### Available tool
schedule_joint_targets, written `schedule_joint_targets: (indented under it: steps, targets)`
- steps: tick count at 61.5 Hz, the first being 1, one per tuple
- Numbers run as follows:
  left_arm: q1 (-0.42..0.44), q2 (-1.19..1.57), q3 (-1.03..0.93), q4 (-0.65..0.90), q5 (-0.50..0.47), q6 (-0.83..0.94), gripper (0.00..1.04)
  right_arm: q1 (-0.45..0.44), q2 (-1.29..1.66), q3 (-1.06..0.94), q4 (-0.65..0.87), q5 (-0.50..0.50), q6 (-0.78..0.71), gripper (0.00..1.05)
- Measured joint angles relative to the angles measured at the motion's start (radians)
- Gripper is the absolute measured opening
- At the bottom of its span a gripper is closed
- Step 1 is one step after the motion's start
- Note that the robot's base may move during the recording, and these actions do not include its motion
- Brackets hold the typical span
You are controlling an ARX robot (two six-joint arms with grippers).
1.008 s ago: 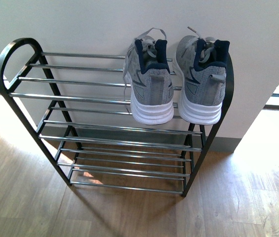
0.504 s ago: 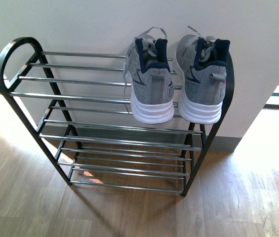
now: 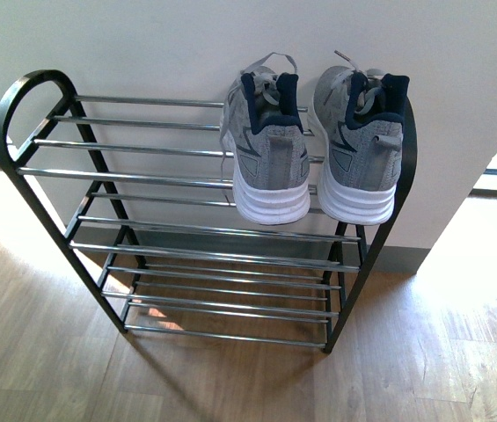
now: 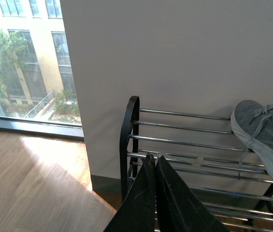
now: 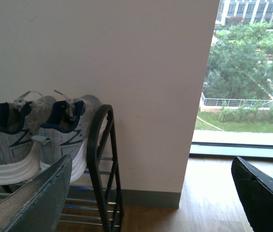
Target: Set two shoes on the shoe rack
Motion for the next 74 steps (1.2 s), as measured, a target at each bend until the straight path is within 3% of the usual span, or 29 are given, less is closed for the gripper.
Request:
schedule_joint_targets:
  steps: [44, 50, 67, 74]
  targets:
    - [0.0, -0.289, 0.0, -0.283, 0.0, 0.0, 0.01, 0.0, 0.0, 0.0, 0.0, 0.0, 0.0, 0.96]
    - [0.0, -0.414, 0.0, -0.44, 0.0, 0.0, 0.01, 0.0, 0.0, 0.0, 0.0, 0.0, 0.0, 0.96]
    - [0.002, -0.443, 0.0, -0.456, 0.0, 0.0, 0.01, 0.0, 0.0, 0.0, 0.0, -0.001, 0.0, 0.96]
    - [0.002, -0.444, 0.0, -0.456, 0.0, 0.0, 0.2, 0.0, 0.0, 0.0, 0.0, -0.002, 0.0, 0.96]
